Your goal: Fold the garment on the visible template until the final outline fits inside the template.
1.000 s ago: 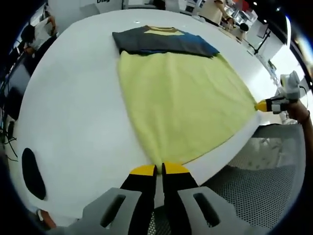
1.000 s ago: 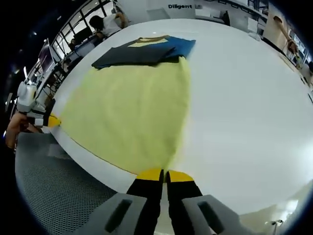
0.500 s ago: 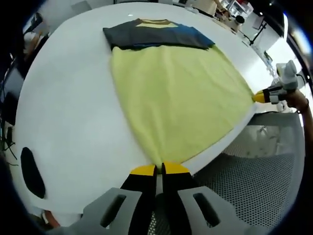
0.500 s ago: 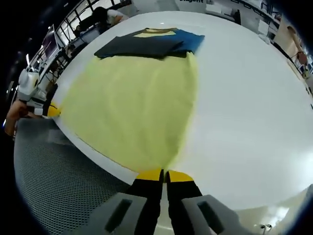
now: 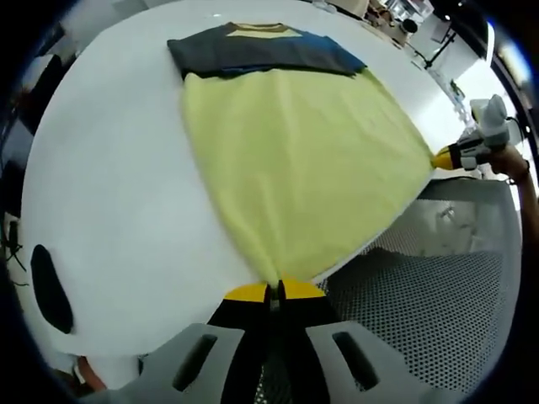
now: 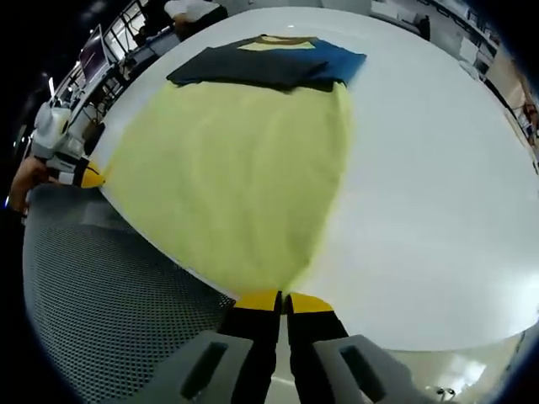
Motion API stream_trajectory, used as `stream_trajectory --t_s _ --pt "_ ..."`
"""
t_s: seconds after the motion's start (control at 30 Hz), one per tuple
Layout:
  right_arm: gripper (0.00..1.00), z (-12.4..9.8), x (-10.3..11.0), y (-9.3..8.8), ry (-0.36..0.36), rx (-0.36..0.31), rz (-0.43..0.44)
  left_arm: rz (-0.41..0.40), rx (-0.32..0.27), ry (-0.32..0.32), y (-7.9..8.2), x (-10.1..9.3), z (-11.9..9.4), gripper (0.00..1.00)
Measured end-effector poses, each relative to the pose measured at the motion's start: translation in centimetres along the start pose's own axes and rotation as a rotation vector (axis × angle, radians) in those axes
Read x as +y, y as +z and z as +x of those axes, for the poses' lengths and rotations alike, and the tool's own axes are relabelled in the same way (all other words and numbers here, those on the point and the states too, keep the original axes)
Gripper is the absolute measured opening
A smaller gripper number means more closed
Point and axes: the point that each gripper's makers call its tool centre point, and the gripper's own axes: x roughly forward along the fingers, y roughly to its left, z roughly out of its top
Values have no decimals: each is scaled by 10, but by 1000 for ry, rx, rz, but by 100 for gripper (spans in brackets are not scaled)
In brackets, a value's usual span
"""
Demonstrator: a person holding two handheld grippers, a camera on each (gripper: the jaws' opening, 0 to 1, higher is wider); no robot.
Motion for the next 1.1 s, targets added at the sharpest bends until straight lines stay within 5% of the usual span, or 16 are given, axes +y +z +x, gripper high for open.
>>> stream_trajectory --t_s 0.6,0.83,1.1 --pt "0 -3 4 -6 18 37 -17 -14 24 -6 -8 -4 -3 2" --pt "0 -10 5 -1 29 13 -11 -58 -24 -41 0 -2 -11 2" --pt "0 -30 4 30 58 -136 52 -104 -103 -66 21 0 -23 2"
